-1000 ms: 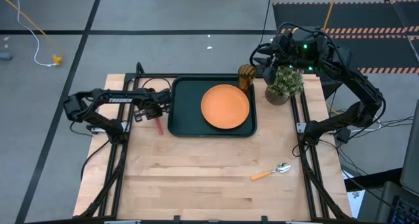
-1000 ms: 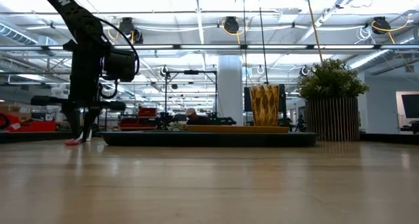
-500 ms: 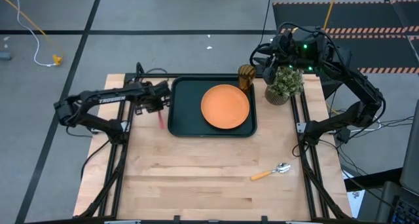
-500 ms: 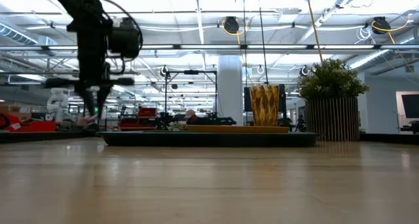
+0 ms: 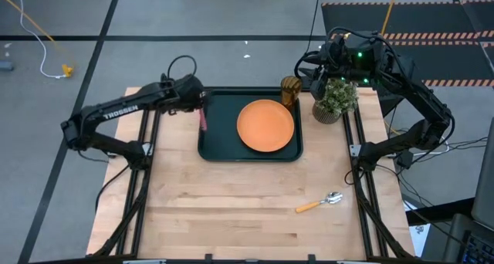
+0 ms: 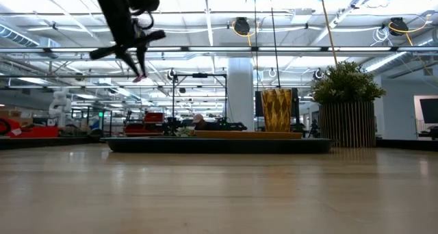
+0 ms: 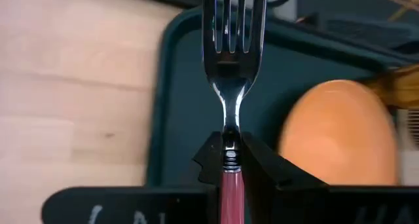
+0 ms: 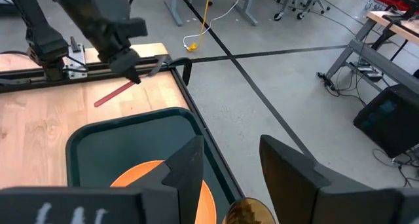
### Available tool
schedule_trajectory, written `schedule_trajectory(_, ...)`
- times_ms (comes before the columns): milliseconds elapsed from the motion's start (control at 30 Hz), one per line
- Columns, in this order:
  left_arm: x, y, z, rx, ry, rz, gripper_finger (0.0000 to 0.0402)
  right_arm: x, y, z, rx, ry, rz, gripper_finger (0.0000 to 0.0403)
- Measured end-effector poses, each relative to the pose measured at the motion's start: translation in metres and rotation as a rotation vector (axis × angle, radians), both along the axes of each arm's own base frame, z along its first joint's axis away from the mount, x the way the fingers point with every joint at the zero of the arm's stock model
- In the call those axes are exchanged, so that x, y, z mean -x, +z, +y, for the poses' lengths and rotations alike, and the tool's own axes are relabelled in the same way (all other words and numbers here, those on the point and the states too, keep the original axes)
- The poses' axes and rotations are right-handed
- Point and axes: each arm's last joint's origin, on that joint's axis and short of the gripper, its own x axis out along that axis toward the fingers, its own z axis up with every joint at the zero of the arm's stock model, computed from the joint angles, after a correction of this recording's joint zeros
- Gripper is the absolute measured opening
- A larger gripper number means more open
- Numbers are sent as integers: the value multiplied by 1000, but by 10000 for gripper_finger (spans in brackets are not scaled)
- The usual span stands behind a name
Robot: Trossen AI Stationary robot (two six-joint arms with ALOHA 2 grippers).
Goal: Pick and place plate/cup/fork/spoon on tray
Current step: Put the pink fork to the left of the orange plate on the black tray
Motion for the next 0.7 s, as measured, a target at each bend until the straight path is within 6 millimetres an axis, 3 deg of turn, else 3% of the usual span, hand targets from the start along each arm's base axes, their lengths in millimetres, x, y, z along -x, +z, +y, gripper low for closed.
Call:
schedule_trajectory(133, -17, 14, 4, -84, -41, -42, 32, 0, 0, 0, 12, 7, 7, 144)
schedule_trajectory(267, -38, 16, 8, -145, -105, -57, 32, 0, 0, 0, 27, 15, 16, 144)
schedule_trajectory(467, -69, -3, 8, -132, -179, 2, 32, 1, 1, 1, 29, 16, 14, 144)
schedule_trajectory(700, -96, -43, 5, -65, -237, 118, 32, 7, 3, 3, 35, 15, 1, 144)
